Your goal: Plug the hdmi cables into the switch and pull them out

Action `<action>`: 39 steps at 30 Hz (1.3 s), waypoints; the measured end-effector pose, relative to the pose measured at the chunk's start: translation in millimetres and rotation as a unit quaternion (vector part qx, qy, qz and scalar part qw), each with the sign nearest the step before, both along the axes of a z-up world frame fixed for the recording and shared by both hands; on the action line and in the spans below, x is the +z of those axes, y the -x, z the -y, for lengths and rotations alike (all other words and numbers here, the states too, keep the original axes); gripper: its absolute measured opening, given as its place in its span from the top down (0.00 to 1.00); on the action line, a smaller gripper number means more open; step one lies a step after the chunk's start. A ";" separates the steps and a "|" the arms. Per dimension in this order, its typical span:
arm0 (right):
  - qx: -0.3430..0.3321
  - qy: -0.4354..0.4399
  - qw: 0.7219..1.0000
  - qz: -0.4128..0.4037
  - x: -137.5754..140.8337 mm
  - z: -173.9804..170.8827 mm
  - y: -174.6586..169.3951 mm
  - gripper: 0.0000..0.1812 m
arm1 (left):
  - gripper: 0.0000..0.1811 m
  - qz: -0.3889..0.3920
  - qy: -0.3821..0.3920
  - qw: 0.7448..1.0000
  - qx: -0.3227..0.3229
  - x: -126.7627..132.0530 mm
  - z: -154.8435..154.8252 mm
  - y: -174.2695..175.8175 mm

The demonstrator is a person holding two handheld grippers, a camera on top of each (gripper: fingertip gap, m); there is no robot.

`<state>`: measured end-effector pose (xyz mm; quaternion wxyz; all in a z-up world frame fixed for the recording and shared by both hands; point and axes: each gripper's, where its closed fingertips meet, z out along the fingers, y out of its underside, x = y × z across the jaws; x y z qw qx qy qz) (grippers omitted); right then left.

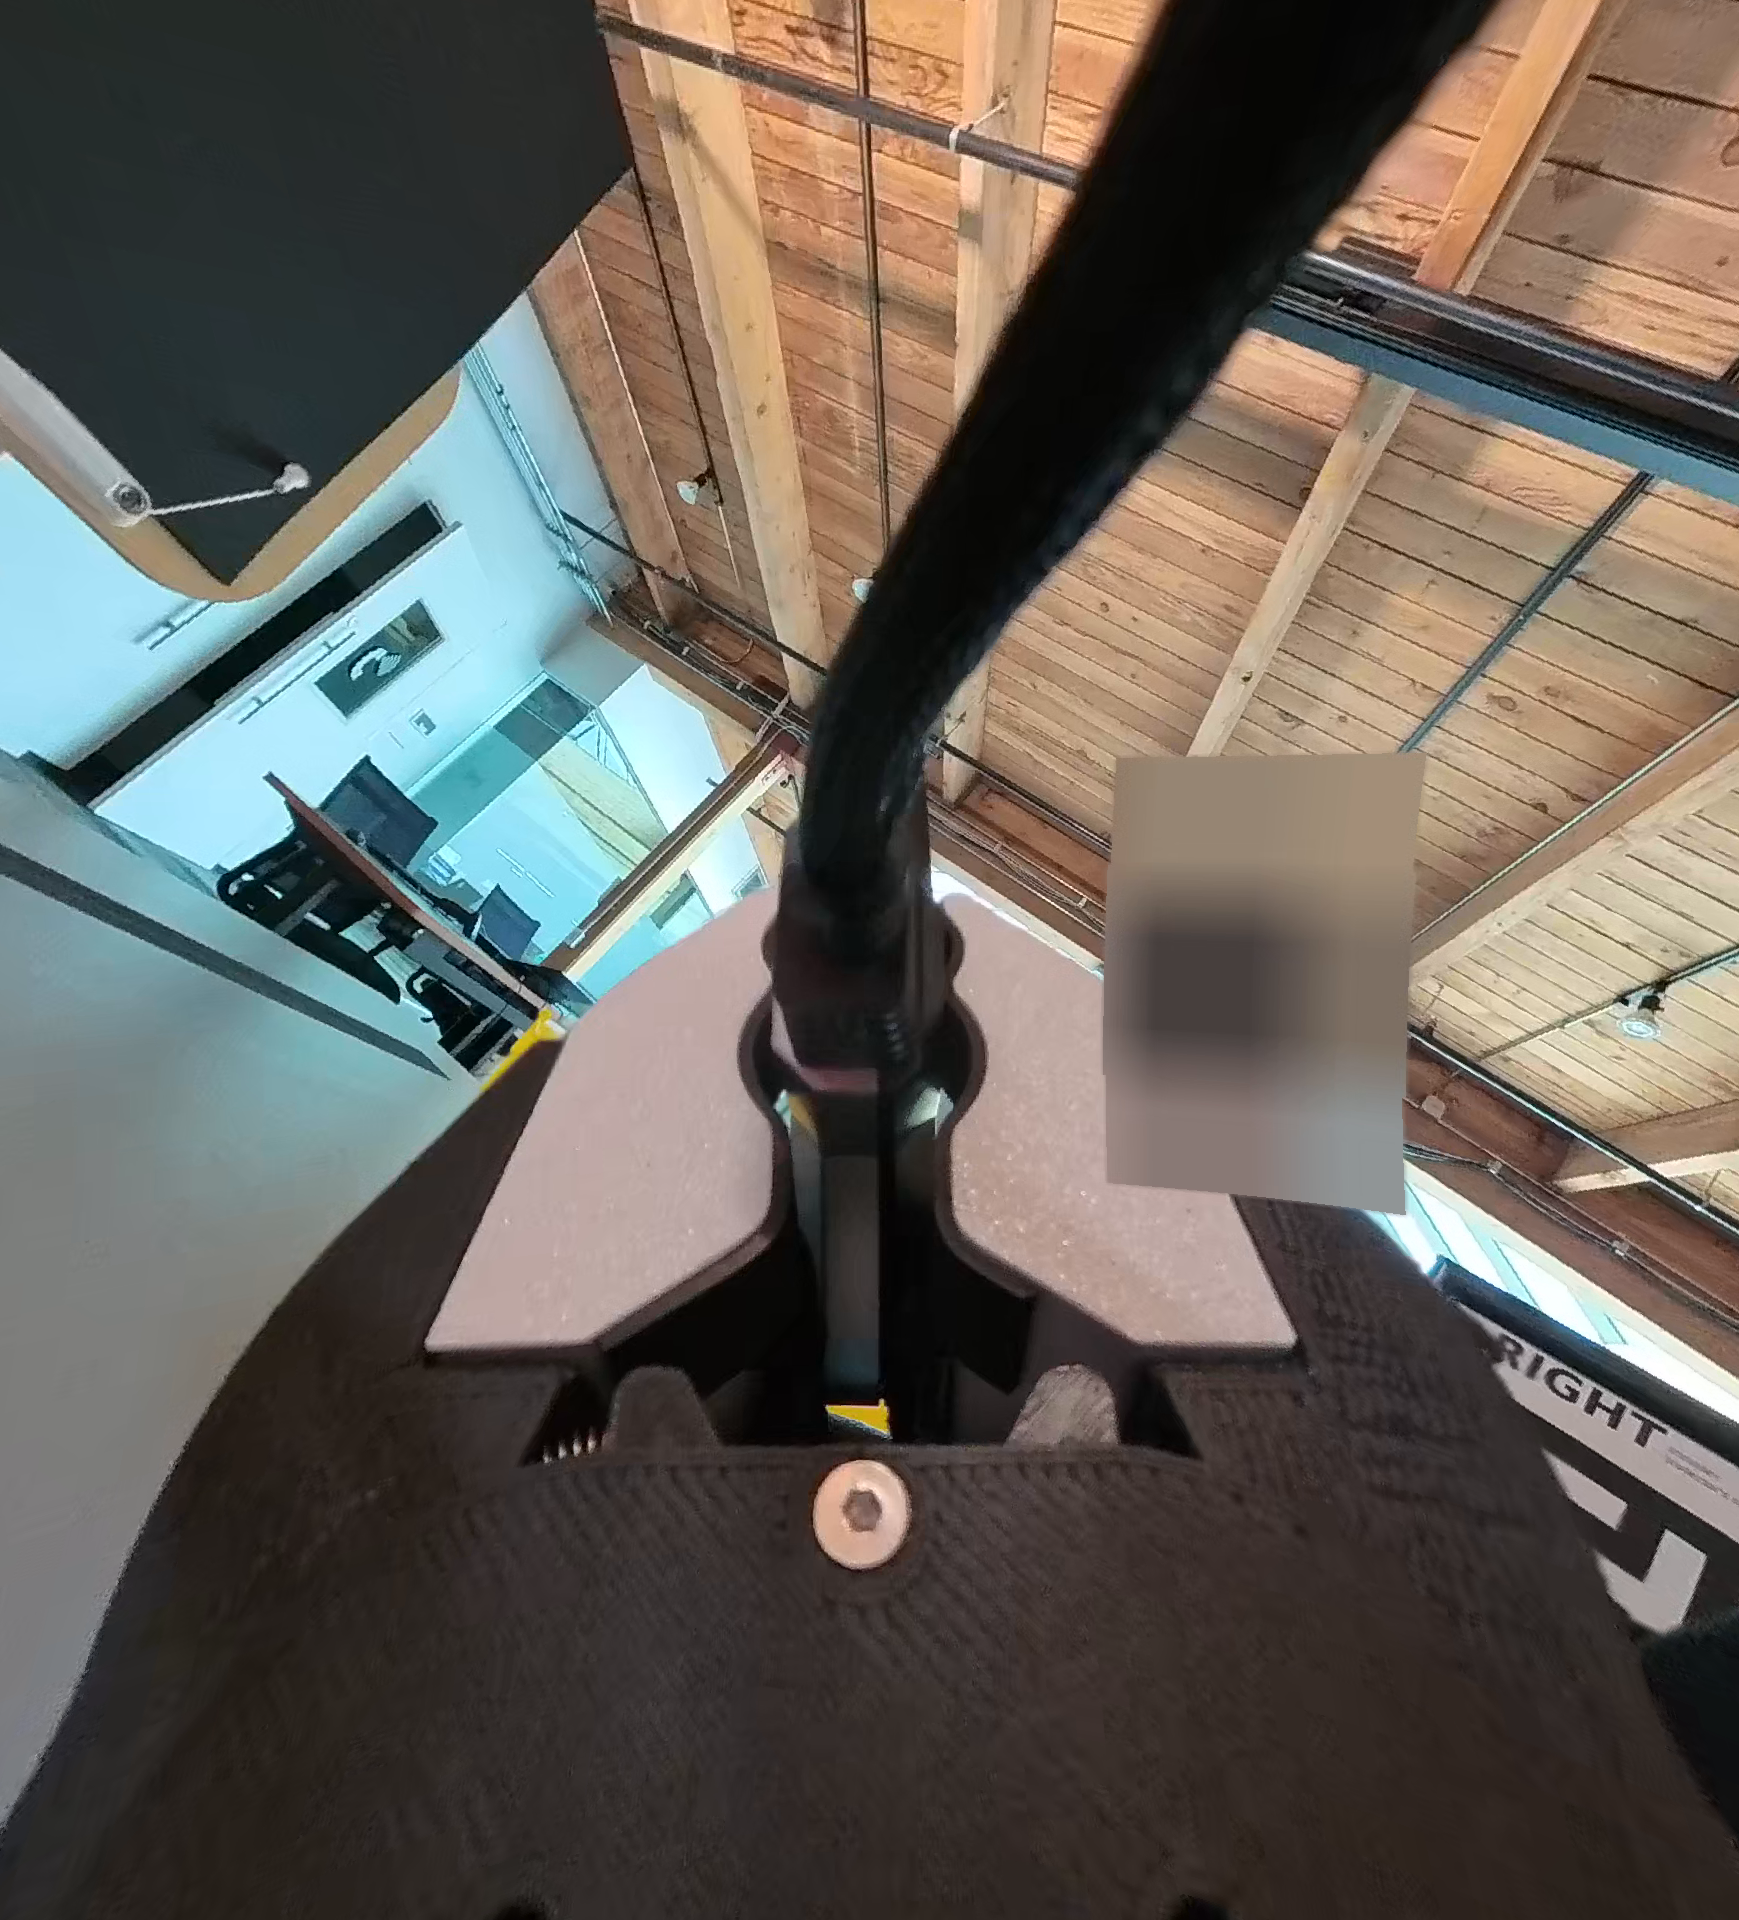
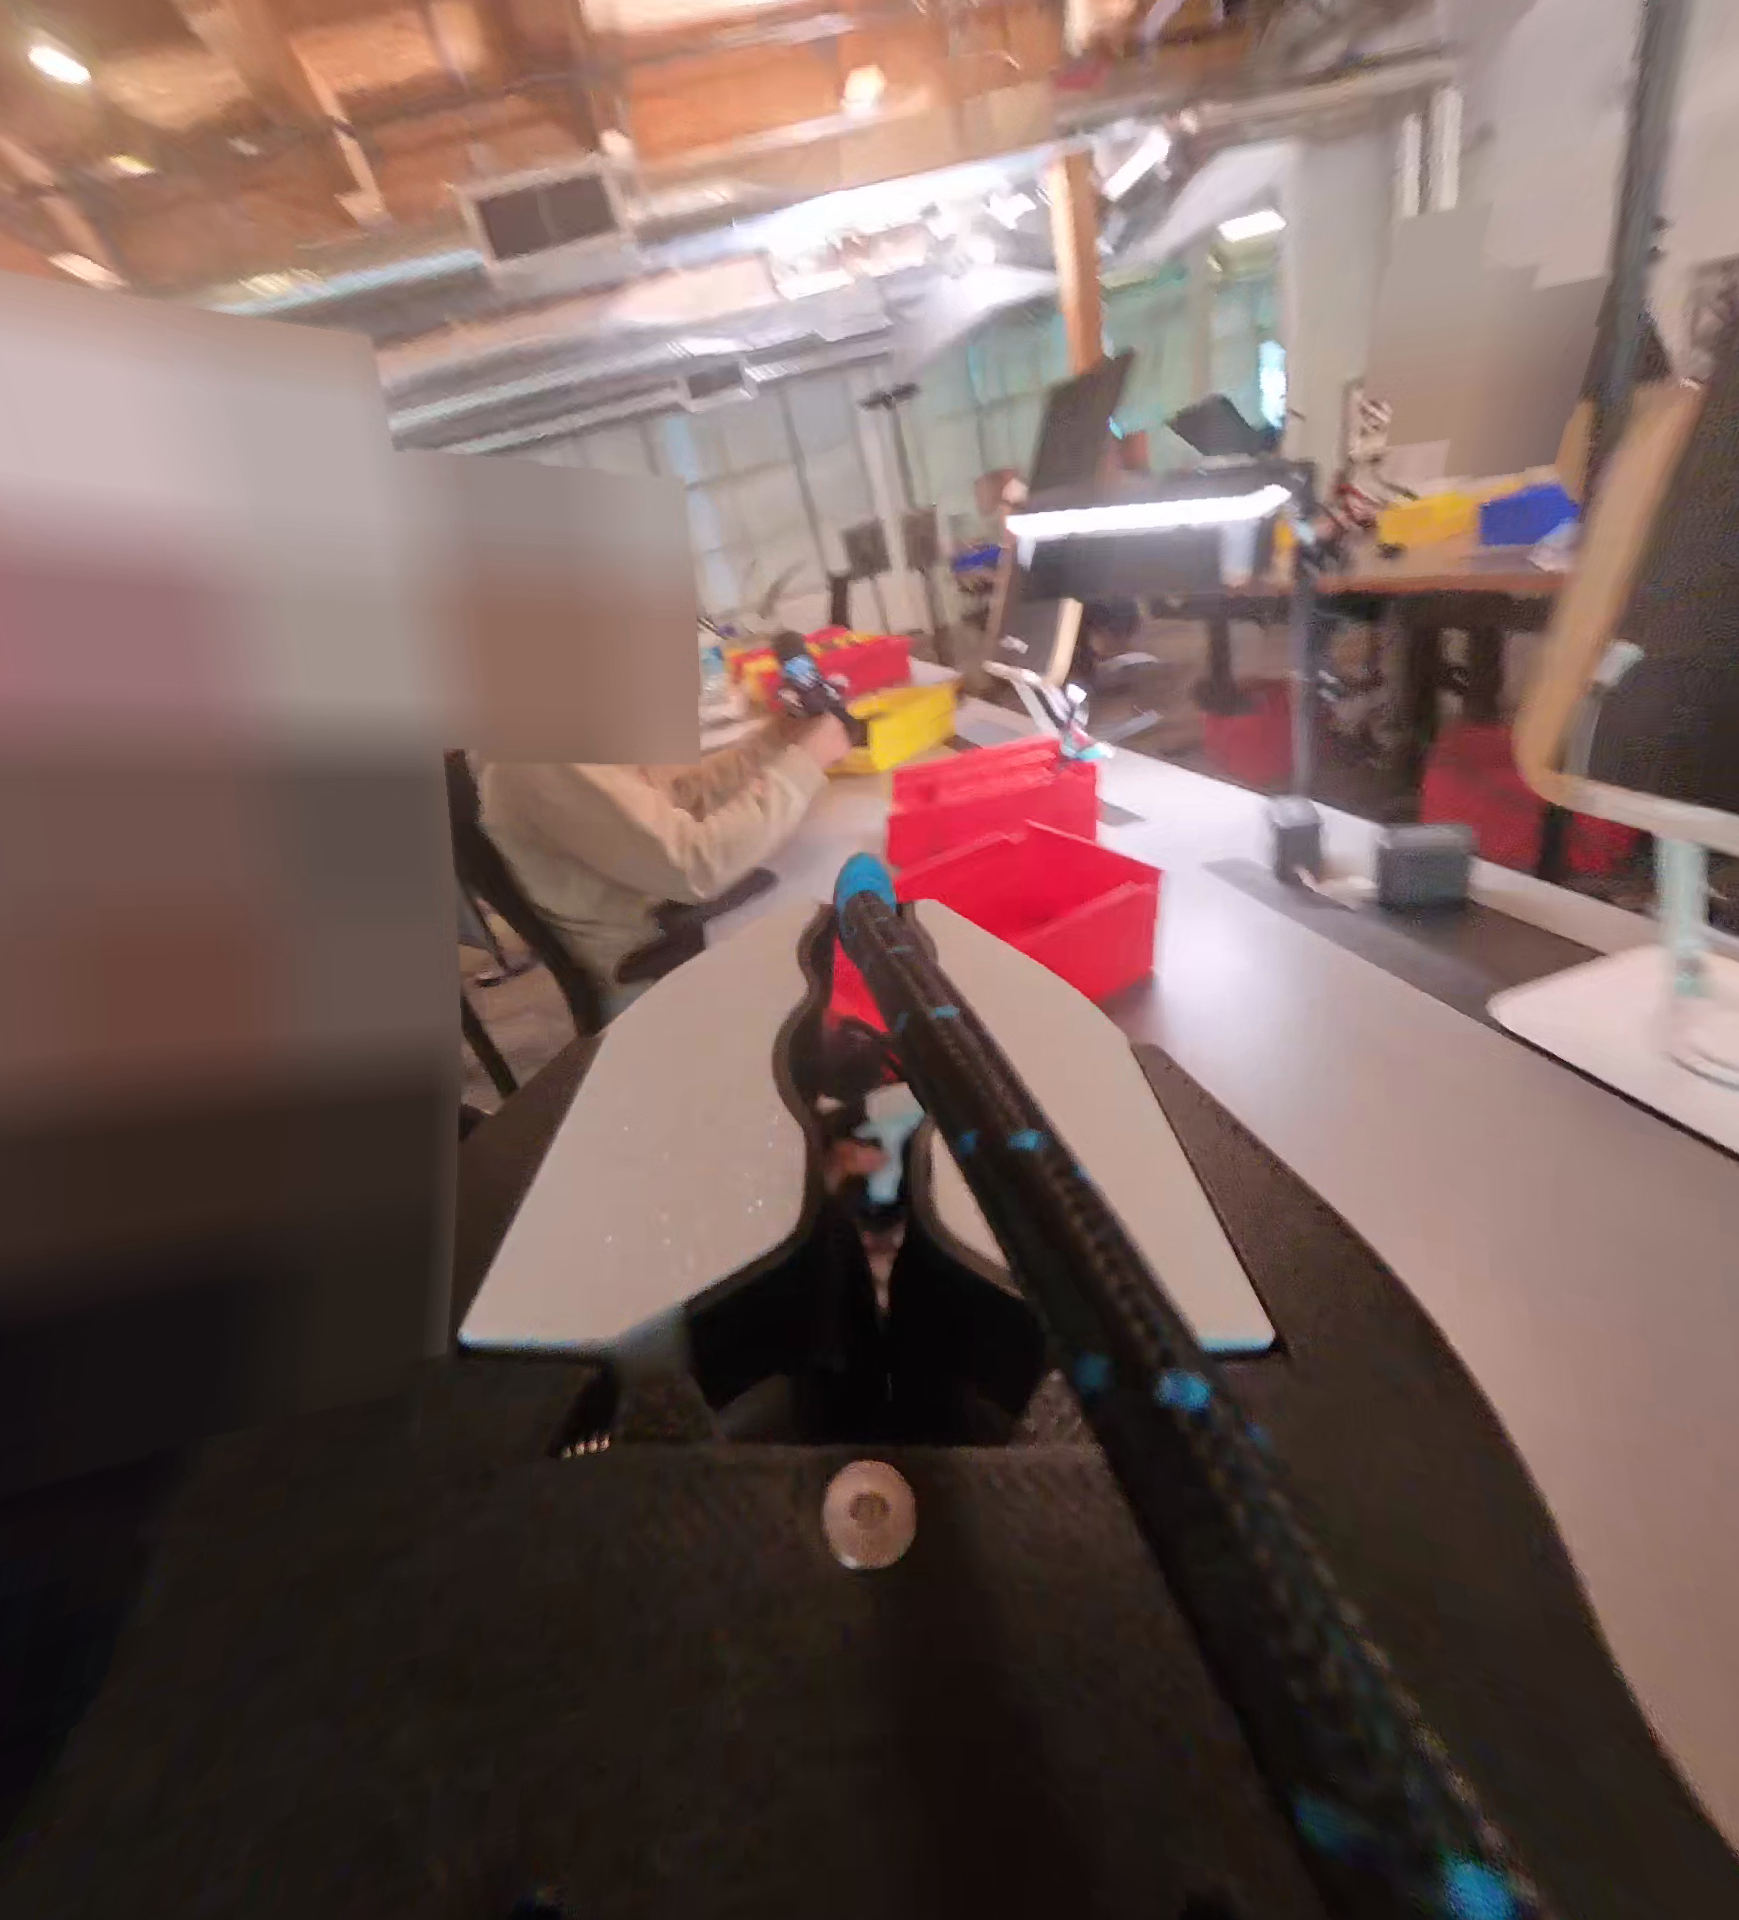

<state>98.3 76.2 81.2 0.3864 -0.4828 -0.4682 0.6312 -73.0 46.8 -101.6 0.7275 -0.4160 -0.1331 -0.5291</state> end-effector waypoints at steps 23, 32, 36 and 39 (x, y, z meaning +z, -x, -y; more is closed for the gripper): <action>-0.203 0.182 0.796 0.541 -329.2 -137.6 -141.5 0.94 | 0.88 -0.006 0.013 1.000 0.004 -3.4 -4.1 -0.4; -0.260 0.064 0.774 0.574 -295.0 -135.1 -154.7 0.73 | 0.88 -0.006 0.018 1.000 0.001 -4.8 -5.2 -0.8; -0.366 -0.043 0.780 0.506 -228.2 -180.1 -160.2 0.68 | 0.88 -0.007 0.018 1.000 0.001 -5.0 -5.2 -1.5; -0.436 -0.067 0.785 0.434 -188.8 -226.4 -161.2 0.72 | 0.88 -0.009 0.018 1.000 0.003 -4.8 -5.0 -1.3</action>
